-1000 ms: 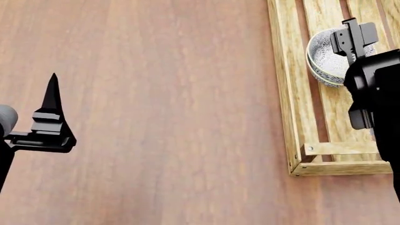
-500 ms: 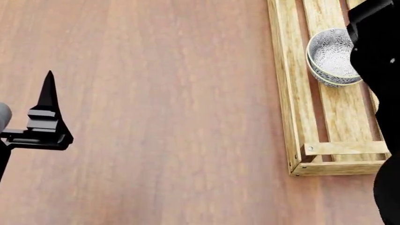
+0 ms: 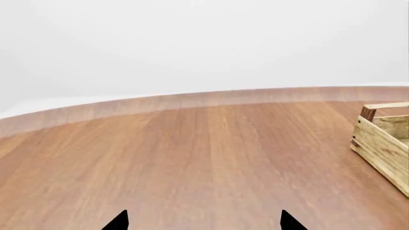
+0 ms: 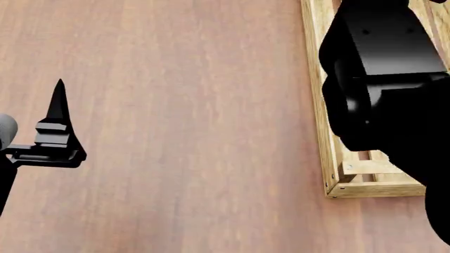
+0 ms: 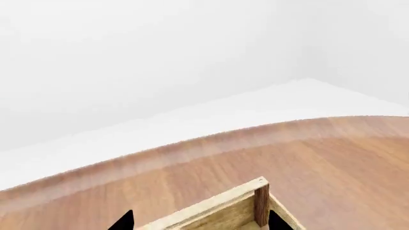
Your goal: Stack the right bowl on the left bowl and place them in the tray.
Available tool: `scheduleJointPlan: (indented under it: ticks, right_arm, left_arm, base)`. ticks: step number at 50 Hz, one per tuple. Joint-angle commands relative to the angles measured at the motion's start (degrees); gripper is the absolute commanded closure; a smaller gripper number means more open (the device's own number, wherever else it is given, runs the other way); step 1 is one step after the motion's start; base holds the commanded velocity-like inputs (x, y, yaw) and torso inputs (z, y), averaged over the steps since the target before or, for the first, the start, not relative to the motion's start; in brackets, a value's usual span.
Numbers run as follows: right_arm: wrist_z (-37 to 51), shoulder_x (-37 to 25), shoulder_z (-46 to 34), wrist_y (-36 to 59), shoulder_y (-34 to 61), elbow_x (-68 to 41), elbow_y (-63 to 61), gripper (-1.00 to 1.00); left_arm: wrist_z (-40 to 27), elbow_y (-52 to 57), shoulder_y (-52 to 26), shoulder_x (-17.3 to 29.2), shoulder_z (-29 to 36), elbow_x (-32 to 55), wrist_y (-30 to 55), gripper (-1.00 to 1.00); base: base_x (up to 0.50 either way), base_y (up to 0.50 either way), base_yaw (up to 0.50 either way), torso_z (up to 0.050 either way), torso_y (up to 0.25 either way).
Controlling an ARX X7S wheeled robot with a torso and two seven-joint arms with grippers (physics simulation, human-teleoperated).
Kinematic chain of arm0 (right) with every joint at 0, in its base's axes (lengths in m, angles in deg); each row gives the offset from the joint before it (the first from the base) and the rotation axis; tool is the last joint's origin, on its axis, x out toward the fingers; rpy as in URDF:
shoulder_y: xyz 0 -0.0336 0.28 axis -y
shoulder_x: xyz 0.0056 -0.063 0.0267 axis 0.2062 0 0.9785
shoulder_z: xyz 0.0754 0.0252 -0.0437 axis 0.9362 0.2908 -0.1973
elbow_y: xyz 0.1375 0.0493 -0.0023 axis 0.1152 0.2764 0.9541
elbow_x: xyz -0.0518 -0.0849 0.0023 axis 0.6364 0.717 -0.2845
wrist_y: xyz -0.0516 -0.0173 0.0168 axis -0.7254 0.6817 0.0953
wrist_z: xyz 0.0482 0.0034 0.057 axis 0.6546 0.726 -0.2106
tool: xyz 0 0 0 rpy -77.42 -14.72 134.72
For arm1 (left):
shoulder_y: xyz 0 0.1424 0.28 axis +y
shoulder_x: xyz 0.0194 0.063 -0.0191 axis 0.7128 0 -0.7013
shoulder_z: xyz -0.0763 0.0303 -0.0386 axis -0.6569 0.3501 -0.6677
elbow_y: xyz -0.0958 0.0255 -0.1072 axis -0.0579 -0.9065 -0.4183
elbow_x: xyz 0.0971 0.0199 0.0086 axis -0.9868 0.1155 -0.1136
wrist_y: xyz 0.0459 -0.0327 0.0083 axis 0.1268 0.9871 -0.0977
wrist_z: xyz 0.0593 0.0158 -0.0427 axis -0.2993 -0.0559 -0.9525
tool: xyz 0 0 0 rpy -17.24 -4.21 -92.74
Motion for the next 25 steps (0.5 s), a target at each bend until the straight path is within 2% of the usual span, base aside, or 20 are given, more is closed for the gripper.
scheduleJointPlan:
  ticks: [1,5,10,18,25]
  right_arm:
    - [27.08,-9.89,6.41,-14.93,-0.29,49.7,-31.6,-1.0]
    - [43.11,-11.28,6.36,-13.43,-3.65,71.33,-37.61,-1.0]
    - [51.87,-12.02,6.6,-12.06,-7.33,83.19,-41.03,-1.0]
    - [59.14,-13.36,7.88,-8.87,-10.76,92.96,-43.96,-1.0]
    - [59.89,-15.77,11.7,-4.73,-13.19,96.64,-46.33,-1.0]
  left_arm:
    - [-0.27,0.21,0.35,0.04,0.58,-0.77,-0.93,-1.0]
    - [-0.64,1.55,0.86,0.32,1.33,-1.65,-1.33,-1.0]
    - [-0.51,1.54,1.28,0.39,1.92,-2.15,-1.96,-1.0]
    - [-0.42,1.15,1.75,0.23,2.26,-2.3,-2.7,-1.0]
    - [-0.61,1.64,2.37,0.45,2.37,-2.56,-3.22,-1.0]
  base:
    - [0.0,0.0,0.0,0.0,0.0]
    - [0.0,0.0,0.0,0.0,0.0]
    - [0.0,0.0,0.0,0.0,0.0]
    - [0.0,0.0,0.0,0.0,0.0]
    - [0.0,0.0,0.0,0.0,0.0]
